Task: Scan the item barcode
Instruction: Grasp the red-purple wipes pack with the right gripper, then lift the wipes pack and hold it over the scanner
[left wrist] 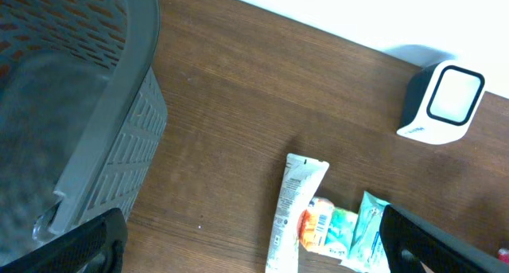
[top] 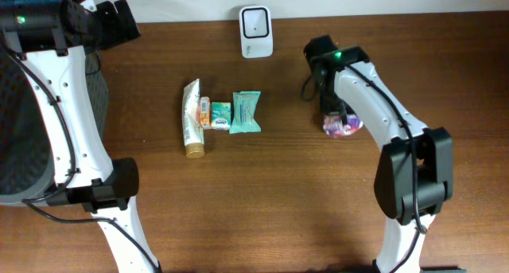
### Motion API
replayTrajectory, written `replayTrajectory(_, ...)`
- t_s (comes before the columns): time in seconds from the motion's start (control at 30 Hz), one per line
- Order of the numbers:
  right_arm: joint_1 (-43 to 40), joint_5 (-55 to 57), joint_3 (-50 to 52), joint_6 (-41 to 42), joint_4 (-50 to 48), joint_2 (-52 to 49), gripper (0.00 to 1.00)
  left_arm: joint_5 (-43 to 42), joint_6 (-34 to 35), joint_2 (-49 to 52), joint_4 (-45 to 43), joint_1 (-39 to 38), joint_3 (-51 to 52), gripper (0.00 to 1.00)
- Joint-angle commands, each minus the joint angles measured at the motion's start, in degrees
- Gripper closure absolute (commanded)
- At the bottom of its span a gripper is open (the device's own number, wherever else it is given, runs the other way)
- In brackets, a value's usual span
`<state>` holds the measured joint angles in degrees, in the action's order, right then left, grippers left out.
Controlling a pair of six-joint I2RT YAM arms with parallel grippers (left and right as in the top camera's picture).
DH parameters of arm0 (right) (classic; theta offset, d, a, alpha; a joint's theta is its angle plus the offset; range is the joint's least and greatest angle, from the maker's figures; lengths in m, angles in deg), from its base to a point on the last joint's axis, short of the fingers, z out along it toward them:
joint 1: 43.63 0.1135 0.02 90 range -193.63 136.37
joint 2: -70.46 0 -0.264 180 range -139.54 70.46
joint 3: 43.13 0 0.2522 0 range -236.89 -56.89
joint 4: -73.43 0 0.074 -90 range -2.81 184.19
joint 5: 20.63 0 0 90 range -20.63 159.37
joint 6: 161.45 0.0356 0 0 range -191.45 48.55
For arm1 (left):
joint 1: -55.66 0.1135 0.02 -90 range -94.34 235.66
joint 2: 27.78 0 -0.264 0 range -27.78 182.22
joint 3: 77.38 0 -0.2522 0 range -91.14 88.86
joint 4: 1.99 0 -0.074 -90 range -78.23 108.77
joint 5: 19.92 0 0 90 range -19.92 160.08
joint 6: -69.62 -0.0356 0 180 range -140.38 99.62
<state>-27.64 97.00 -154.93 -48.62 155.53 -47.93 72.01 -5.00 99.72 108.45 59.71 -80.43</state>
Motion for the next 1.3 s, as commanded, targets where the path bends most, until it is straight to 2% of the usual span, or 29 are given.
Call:
replayTrajectory(0.0, 5.0, 0.8, 0.8, 0.6, -0.5, -0.5, 0.67, 0.5, -0.9, -1.1, 0.0, 0.1, -0.5, 0.01)
replayTrajectory(0.03, 7.2, -0.6, 0.8, 0.6, -0.7, -0.8, 0.48, 0.5, -0.9, -1.1, 0.0, 0.1, -0.5, 0.01)
replayTrajectory(0.07, 8.9, -3.0, 0.8, 0.6, -1.6, -1.0, 0.36, 0.5, -0.9, -1.1, 0.0, 0.1, -0.5, 0.01)
replayTrajectory(0.17, 16.1, -14.3, -0.6, 0.2, -9.1, -1.0, 0.25, 0.5, -0.9, -1.1, 0.0, 0.1, -0.5, 0.01)
replayTrajectory(0.2, 17.4, -15.3, -2.9, 0.2, -9.1, -1.0, 0.11, 0.5, -0.9, -1.1, 0.0, 0.1, -0.5, 0.01)
replayTrajectory(0.27, 16.7, -15.5, -11.3, 0.1, -4.1, -0.9, 0.02, 0.5, -0.9, -1.1, 0.0, 0.1, -0.5, 0.01)
replayTrajectory(0.33, 12.5, -16.8, -18.9, -1.6, 1.6, -0.9, 0.01, 0.5, -0.9, -1.1, 0.0, 0.1, -0.5, 0.01)
replayTrajectory(0.37, 7.8, -22.5, -21.5, -6.9, 3.1, -0.9, 0.01, 0.5, -0.9, -1.1, 0.0, 0.1, -0.5, 0.01)
replayTrajectory(0.47, -7.1, -40.2, -19.2, -18.6, 4.4, -1.5, 0.01, 0.5, -0.9, -1.1, 0.0, 0.1, -0.5, 0.01)
replayTrajectory(0.5, -12.6, -52.3, -16.5, -26.3, 4.3, -2.2, 0.02, 0.5, -0.9, -1.1, 0.0, 0.1, -0.5, 0.01)
replayTrajectory(0.53, -16.2, -59.5, -13.7, -30.5, 4.5, -3.2, 0.04, 0.5, -0.9, -1.1, 0.0, 0.1, -0.5, 0.01)
replayTrajectory(0.57, -17.6, -61.7, -11.9, -31.5, 4.2, -3.8, 0.04, 0.5, -0.9, -1.1, 0.0, 0.1, -0.5, 0.01)
replayTrajectory(0.63, -20.2, -66.8, -1.5, -31.6, -4.0, -5.4, 0.1, 0.5, -0.9, -1.1, 0.0, 0.1, -0.5, 0.01)
replayTrajectory(0.8, -16.6, -71.0, 15.1, -26.8, -23.2, -5.7, 0.28, 0.5, -0.9, -1.1, 0.0, 0.1, -0.5, 0.01)
replayTrajectory(0.83, -15.1, -71.0, 17.6, -26.8, -25.9, -5.7, 0.66, 0.5, -0.9, -1.1, 0.0, 0.1, -0.5, 0.01)
replayTrajectory(0.87, -14.5, -71.0, 17.5, -25.1, -26.1, -5.7, 0.93, 0.5, -0.9, -1.1, 0.0, 0.1, -0.5, 0.01)
replayTrajectory(0.9, -14.5, -71.8, 15.9, -21.6, -25.9, -5.5, 0.96, 0.5, -0.9, -1.1, 0.0, 0.1, -0.5, 0.01)
replayTrajectory(0.97, -14.5, -80.8, 9.0, -21.2, -25.1, -3.5, 0.96, 0.5, -0.9, -1.1, 0.0, 0.1, -0.5, 0.01)
replayTrajectory(1.07, -12.8, -81.4, -2.8, -21.2, -24.9, 0.8, 0.96, 0.5, -0.9, -1.1, 0.0, 0.1, -0.5, 0.01)
replayTrajectory(1.13, -11.0, -81.4, -9.1, -21.2, -28.6, 2.9, 0.96, 0.5, -0.9, -1.1, 0.0, 0.1, -0.5, 0.01)
replayTrajectory(1.27, -6.5, -81.0, -9.7, -18.8, -43.4, 3.4, 0.96, 0.5, -0.9, -1.1, 0.0, 0.1, -0.5, 0.01)
